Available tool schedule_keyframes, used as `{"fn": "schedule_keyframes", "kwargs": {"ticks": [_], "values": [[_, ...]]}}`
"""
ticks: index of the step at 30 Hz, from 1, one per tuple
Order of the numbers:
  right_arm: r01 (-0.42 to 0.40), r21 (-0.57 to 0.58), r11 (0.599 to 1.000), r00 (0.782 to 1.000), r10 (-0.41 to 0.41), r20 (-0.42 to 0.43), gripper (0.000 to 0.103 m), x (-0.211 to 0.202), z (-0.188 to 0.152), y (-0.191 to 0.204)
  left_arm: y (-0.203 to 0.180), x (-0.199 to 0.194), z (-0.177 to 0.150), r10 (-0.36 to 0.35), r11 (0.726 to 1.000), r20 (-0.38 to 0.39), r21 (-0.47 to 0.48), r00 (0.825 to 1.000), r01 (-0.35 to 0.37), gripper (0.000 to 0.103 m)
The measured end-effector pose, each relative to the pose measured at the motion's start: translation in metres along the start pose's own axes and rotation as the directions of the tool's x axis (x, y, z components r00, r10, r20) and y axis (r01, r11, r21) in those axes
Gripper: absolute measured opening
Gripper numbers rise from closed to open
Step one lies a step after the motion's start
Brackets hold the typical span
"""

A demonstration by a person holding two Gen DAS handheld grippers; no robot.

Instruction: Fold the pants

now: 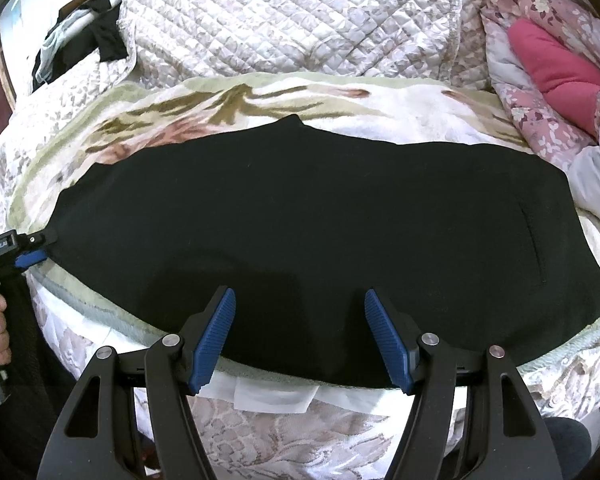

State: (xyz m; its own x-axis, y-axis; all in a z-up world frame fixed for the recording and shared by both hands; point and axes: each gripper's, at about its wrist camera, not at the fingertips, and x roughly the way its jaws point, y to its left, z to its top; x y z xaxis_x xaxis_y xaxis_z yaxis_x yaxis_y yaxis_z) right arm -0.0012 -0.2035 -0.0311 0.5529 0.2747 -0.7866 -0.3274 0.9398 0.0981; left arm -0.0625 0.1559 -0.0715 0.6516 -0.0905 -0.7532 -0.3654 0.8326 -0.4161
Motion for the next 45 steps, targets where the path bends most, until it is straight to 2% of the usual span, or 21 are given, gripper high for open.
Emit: {"fn": "schedule_keyframes", "kwargs": {"ticks": [6, 9, 11, 13, 15, 18, 22, 26, 28, 32, 35, 40, 42, 45], "values": [[-0.005, 0.013, 1.000, 1.000, 0.005, -0.003, 0.067, 0.003, 0.000, -0.004, 0.008, -0.002, 0.000, -0.024, 0.998, 0.027, -0.057, 0.999, 0.026, 0.059], [-0.013, 0.031, 0.999, 1.000, 0.013, 0.004, 0.067, 0.003, 0.000, -0.006, 0.002, 0.004, 0.008, 0.002, 1.000, 0.039, -0.029, 0.999, -0.001, 0.056], [-0.020, 0.033, 0.999, 1.000, 0.020, 0.015, 0.068, 0.000, 0.001, -0.005, -0.003, 0.009, 0.013, 0.038, 0.999, 0.048, 0.003, 0.998, -0.038, 0.049], [-0.023, 0.031, 0.999, 0.999, 0.022, 0.025, 0.067, -0.003, 0.000, -0.008, -0.008, 0.013, 0.018, 0.072, 0.997, 0.046, 0.036, 0.996, -0.074, 0.021], [-0.024, 0.043, 0.999, 0.999, 0.022, 0.035, 0.068, -0.007, 0.000, -0.013, -0.010, 0.016, 0.024, 0.084, 0.995, 0.030, 0.050, 0.996, -0.085, 0.010], [-0.025, 0.069, 0.997, 0.999, 0.022, 0.046, 0.068, -0.010, 0.000, -0.021, -0.022, 0.010, 0.032, 0.066, 0.994, 0.037, 0.086, 0.997, -0.069, 0.007], [-0.031, 0.107, 0.994, 0.997, 0.023, 0.071, 0.067, -0.016, -0.001, -0.031, -0.062, -0.005, 0.046, -0.020, 0.982, 0.066, 0.187, 0.998, 0.007, 0.007], [-0.029, 0.134, 0.991, 0.996, 0.017, 0.090, 0.067, -0.023, -0.003, -0.040, -0.120, -0.008, 0.050, -0.131, 0.941, 0.057, 0.321, 0.990, 0.106, 0.007], [-0.029, 0.151, 0.988, 0.995, 0.014, 0.097, 0.067, -0.028, -0.004, -0.046, -0.154, -0.004, 0.046, -0.189, 0.905, 0.023, 0.393, 0.982, 0.165, 0.007], [-0.014, 0.187, 0.982, 0.994, -0.007, 0.112, 0.067, -0.038, -0.008, -0.061, -0.214, 0.013, 0.022, -0.280, 0.814, -0.095, 0.504, 0.955, 0.289, 0.007], [0.001, 0.215, 0.977, 0.993, -0.025, 0.111, 0.067, -0.042, -0.011, -0.073, -0.242, 0.035, -0.005, -0.304, 0.773, -0.215, 0.514, 0.928, 0.372, 0.007], [0.010, 0.254, 0.967, 0.994, -0.038, 0.104, 0.067, -0.042, -0.013, -0.087, -0.259, 0.064, -0.047, -0.298, 0.729, -0.357, 0.513, 0.885, 0.453, 0.007], [0.008, 0.266, 0.964, 0.994, -0.037, 0.103, 0.067, -0.042, -0.013, -0.090, -0.259, 0.068, -0.055, -0.286, 0.731, -0.385, 0.504, 0.878, 0.459, 0.007], [-0.022, 0.284, 0.959, 0.995, -0.005, 0.095, 0.067, -0.037, -0.010, -0.091, -0.251, 0.055, -0.050, -0.325, 0.730, -0.395, 0.474, 0.859, 0.493, 0.013]]}}
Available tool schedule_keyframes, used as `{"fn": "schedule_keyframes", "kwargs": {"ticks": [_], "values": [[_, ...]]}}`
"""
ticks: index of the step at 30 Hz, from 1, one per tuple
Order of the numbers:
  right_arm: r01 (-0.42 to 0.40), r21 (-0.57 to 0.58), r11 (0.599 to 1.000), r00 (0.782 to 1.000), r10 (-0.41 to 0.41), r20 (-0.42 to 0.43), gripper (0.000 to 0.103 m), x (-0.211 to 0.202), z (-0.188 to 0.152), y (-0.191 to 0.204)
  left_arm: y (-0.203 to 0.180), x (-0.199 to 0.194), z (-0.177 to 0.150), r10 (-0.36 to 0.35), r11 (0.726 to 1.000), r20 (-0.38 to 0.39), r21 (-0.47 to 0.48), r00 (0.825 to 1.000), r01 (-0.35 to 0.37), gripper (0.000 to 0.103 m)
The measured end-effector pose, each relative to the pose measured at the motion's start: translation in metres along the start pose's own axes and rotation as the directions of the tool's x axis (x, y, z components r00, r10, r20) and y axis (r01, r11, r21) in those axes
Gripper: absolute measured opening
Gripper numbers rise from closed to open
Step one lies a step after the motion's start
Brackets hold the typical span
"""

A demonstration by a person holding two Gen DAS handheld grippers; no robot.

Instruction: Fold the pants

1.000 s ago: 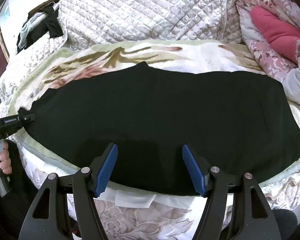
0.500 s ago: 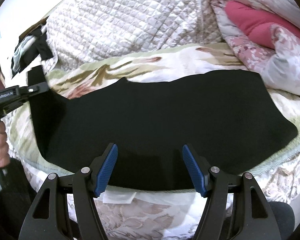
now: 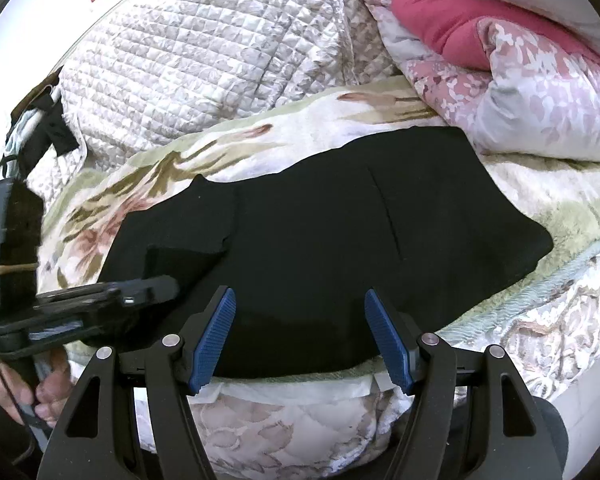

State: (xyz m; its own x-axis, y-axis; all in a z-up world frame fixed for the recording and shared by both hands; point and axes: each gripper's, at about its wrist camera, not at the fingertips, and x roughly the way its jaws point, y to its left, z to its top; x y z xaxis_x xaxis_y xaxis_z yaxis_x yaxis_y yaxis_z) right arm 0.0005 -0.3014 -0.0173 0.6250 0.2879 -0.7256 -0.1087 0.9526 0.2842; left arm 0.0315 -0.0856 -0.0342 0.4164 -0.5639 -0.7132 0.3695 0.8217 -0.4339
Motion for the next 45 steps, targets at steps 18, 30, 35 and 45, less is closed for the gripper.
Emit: {"fn": "schedule_keyframes", "kwargs": {"ticks": [18, 30, 35, 45], "values": [[-0.386, 0.127, 0.914, 0.905, 0.401, -0.142, 0.066, 0.090, 0.037, 0.029, 0.091, -0.072, -0.030, 0.250, 0.950, 0.099, -0.216, 0.963, -0.224, 0.032], [-0.386, 0.155, 0.909, 0.899, 0.409, -0.156, 0.003, 0.092, 0.043, 0.028, 0.092, -0.076, -0.037, 0.244, 0.951, 0.098, -0.221, 0.965, -0.218, 0.032], [-0.354, 0.212, 0.911, 0.908, 0.389, -0.157, 0.002, 0.095, 0.028, 0.011, 0.092, -0.076, -0.038, 0.241, 0.953, 0.099, -0.214, 0.966, -0.216, 0.032], [-0.298, 0.115, 0.948, 0.934, 0.314, -0.169, 0.003, 0.096, 0.038, 0.022, 0.082, -0.075, -0.037, 0.227, 0.961, 0.098, -0.184, 0.969, -0.206, 0.032]]}}
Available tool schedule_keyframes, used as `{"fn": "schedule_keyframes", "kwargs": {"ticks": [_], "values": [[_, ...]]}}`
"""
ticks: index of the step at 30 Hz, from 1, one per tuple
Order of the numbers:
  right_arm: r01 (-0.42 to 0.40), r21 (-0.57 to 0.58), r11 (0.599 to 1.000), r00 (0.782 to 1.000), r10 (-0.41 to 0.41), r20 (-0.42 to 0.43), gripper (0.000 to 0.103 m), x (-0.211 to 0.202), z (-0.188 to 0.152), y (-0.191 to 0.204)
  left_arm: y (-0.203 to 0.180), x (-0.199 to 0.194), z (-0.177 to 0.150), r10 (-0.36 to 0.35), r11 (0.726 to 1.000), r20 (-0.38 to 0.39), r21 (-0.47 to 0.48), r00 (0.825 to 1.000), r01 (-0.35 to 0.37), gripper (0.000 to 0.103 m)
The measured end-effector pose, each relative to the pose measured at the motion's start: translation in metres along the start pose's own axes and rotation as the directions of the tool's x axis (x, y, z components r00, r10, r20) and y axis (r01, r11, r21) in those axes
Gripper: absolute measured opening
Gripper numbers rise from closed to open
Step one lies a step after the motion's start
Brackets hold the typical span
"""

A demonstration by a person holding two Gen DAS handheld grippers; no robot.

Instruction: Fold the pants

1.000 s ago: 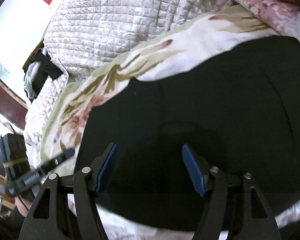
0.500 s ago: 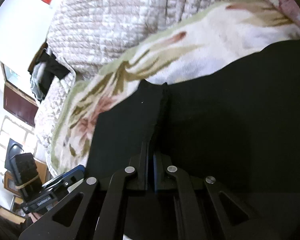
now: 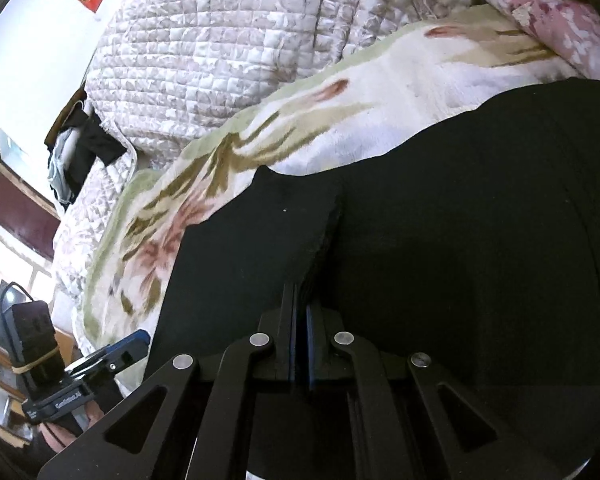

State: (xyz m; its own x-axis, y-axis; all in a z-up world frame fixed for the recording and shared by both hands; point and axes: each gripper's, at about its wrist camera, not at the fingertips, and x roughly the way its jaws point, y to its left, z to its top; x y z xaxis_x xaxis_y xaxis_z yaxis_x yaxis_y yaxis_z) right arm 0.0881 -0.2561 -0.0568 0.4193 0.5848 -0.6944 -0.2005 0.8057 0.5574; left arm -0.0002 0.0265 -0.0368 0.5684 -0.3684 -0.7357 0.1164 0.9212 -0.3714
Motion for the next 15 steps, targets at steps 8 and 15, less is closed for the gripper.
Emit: {"fn": "schedule_keyframes", "kwargs": {"ticks": [8, 15], "values": [[0.041, -0.018, 0.999, 0.999, -0.040, 0.030, 0.003, -0.002, 0.001, 0.003, -0.005, 0.003, -0.002, -0.001, 1.000, -0.013, 0.008, 1.000, 0.001, 0.032], [0.078, -0.016, 0.997, 0.996, -0.077, 0.046, 0.003, -0.010, 0.001, 0.003, -0.008, 0.005, -0.003, -0.002, 1.000, -0.017, 0.024, 1.000, 0.002, 0.032]]}}
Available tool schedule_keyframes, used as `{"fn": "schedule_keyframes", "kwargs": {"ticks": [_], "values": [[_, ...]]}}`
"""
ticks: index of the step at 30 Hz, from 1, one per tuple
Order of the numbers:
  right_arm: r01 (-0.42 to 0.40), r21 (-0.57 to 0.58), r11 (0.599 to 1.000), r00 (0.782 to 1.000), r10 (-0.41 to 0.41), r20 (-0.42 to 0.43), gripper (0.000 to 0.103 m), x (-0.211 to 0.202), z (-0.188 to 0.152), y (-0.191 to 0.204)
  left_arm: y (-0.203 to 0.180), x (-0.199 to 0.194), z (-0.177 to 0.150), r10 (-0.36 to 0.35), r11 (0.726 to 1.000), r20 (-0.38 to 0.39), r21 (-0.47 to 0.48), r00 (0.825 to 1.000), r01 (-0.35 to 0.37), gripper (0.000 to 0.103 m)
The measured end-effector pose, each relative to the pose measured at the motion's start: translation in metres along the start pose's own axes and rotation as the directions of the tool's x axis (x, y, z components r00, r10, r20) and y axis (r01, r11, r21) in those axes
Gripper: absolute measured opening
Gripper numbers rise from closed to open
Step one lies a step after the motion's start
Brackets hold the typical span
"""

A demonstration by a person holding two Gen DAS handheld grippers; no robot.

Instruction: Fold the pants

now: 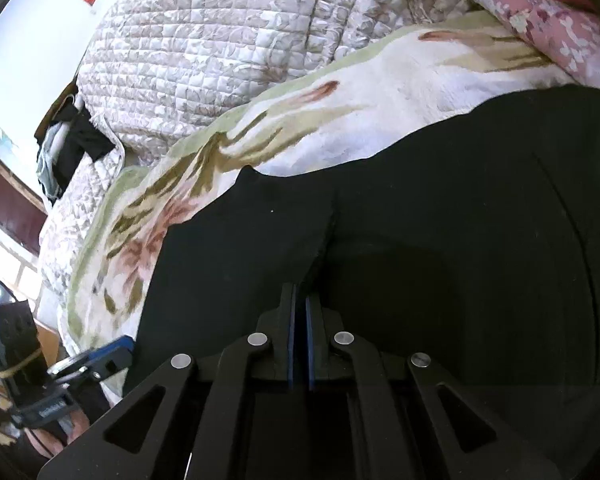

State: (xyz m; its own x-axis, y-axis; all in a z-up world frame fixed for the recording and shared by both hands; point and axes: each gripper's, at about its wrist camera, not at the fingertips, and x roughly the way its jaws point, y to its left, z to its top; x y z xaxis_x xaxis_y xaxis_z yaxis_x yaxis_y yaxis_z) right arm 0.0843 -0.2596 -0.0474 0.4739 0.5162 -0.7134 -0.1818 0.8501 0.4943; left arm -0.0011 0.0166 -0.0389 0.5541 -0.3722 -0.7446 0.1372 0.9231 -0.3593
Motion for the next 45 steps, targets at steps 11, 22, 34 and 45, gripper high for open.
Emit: {"fn": "schedule_keyframes", "kwargs": {"ticks": [11, 22, 34, 45], "values": [[0.030, -0.137, 0.990, 1.000, -0.031, -0.002, 0.023, -0.017, -0.041, 0.027, -0.014, 0.008, -0.008, 0.017, 0.997, -0.011, 0.074, 1.000, -0.016, 0.038], [0.146, 0.167, 0.975, 0.974, -0.171, 0.147, 0.025, -0.092, -0.021, -0.053, -0.018, 0.007, -0.014, 0.042, 0.995, -0.023, 0.095, 0.999, -0.039, 0.039], [0.072, 0.539, 0.839, 0.956, -0.212, 0.203, 0.067, -0.140, -0.047, -0.114, -0.037, 0.007, -0.002, 0.063, 0.990, -0.007, 0.126, 0.998, -0.061, 0.039], [-0.005, 0.611, 0.792, 0.941, -0.203, 0.272, 0.068, -0.137, -0.041, -0.134, -0.038, 0.018, -0.004, 0.078, 0.990, -0.040, 0.121, 0.996, -0.072, 0.039]]}}
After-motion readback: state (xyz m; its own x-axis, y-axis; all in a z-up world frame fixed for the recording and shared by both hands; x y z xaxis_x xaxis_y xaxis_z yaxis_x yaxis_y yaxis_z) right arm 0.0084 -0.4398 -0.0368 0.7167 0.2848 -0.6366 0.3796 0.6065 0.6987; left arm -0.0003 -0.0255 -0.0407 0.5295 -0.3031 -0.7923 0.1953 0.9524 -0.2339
